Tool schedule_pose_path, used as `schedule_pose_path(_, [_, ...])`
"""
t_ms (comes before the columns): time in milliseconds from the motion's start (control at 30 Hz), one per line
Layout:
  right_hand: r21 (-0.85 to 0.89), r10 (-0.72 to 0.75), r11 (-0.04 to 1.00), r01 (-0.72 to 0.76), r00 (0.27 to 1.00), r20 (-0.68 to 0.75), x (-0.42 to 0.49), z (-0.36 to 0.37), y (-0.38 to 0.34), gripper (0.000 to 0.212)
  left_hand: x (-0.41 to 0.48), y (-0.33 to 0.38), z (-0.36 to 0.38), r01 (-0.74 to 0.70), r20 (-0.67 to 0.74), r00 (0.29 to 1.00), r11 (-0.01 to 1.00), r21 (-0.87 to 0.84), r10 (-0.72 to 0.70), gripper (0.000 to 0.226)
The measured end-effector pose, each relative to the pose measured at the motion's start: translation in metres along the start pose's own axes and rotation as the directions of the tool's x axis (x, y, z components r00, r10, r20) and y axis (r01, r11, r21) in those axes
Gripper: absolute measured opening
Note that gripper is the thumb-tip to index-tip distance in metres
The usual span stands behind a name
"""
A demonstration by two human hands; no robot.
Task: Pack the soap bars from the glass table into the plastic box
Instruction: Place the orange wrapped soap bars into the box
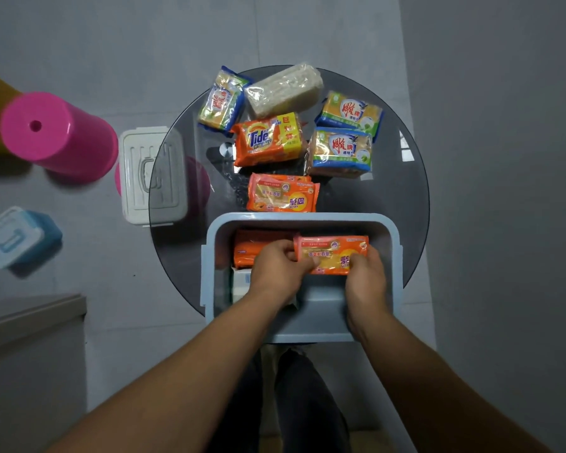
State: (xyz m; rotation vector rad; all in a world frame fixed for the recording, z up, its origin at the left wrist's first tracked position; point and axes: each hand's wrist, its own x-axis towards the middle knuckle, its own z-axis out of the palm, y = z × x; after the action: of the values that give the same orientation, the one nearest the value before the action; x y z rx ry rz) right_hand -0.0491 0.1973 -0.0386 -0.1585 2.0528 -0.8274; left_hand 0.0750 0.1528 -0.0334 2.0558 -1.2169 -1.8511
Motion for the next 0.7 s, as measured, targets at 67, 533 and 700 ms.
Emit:
schedule_pose_path(67, [0.077,0.004,0.997,-0.002,0.999,-0.036,-0.001,0.001,-0.001,0.032,0.002,-0.003,-0.001,-0.016,0.019,1.0,0.999,-0.038,0.017,0.019])
schedule_pose_path(533, [0.279,0.15,0.948,-0.151,0.988,0.023,-0.001,-0.002,0.001,0.036,0.004,-0.008,-0.001,-0.084,0.091,0.992,0.996,-0.001,0.084,0.027])
schedule_pose_path(700, [0.174,0.077,0.981,-0.079,0.997,0.019,-0.009,0.004,-0.001,0.051,0.015,0.002,0.005,-0.033,-0.041,0.998,0.985,0.168,0.041,0.023])
